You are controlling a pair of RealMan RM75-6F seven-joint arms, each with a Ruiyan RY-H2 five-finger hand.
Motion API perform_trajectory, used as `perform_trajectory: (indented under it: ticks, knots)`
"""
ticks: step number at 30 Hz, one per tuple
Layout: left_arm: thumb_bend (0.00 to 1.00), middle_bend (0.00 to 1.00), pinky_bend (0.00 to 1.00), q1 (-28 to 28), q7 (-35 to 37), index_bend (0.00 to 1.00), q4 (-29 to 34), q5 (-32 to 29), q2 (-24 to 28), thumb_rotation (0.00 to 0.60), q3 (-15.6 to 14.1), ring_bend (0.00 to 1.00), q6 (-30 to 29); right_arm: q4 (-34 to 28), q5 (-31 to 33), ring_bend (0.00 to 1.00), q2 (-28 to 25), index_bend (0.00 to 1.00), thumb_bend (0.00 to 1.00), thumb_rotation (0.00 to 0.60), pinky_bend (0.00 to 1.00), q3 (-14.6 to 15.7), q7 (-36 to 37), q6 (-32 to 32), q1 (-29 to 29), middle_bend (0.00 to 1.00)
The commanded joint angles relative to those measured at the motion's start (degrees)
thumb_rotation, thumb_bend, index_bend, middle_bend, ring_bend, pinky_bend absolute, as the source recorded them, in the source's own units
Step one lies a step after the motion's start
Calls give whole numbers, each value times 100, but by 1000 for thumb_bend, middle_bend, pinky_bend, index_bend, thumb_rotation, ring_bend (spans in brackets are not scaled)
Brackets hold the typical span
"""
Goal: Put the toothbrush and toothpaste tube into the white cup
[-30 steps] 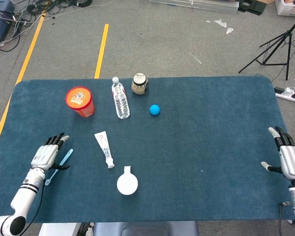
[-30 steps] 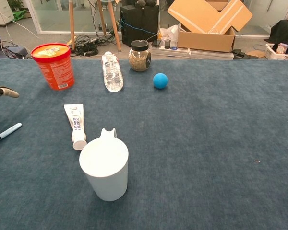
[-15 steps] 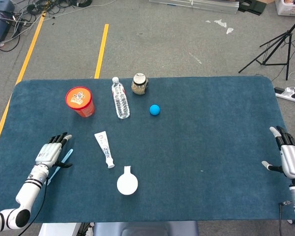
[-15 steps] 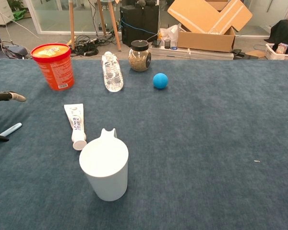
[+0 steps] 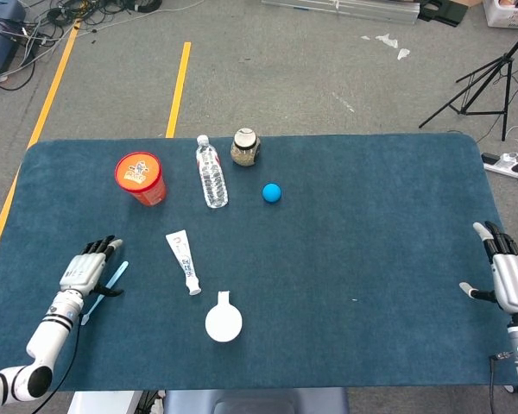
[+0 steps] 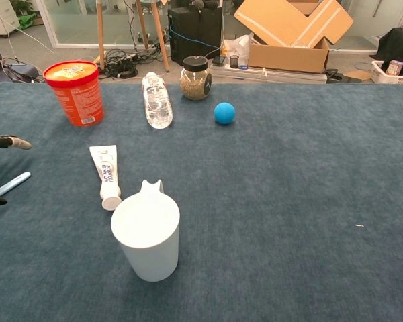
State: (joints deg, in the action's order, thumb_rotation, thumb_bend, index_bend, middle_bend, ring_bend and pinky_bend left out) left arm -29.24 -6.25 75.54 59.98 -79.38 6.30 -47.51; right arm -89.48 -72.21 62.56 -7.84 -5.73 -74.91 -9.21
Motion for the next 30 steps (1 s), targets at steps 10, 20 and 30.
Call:
perform_trajectory:
  ticks: [10,20,30]
  knots:
    - [45,0,0,14,-23,32,-210,-164,-63,600,-55,0,77,3,14,153,7,120,0,600,575,3,-16,0,-5,90]
    - [45,0,0,26,-82,33,-326,-259,-92,600,-54,0,47,15,20,154,21,120,0,600,575,9,-34,16,-17,90]
    - [45,0,0,31,-171,33,-389,-350,-119,600,-46,0,21,14,19,154,25,121,0,600,574,12,-36,20,-25,90]
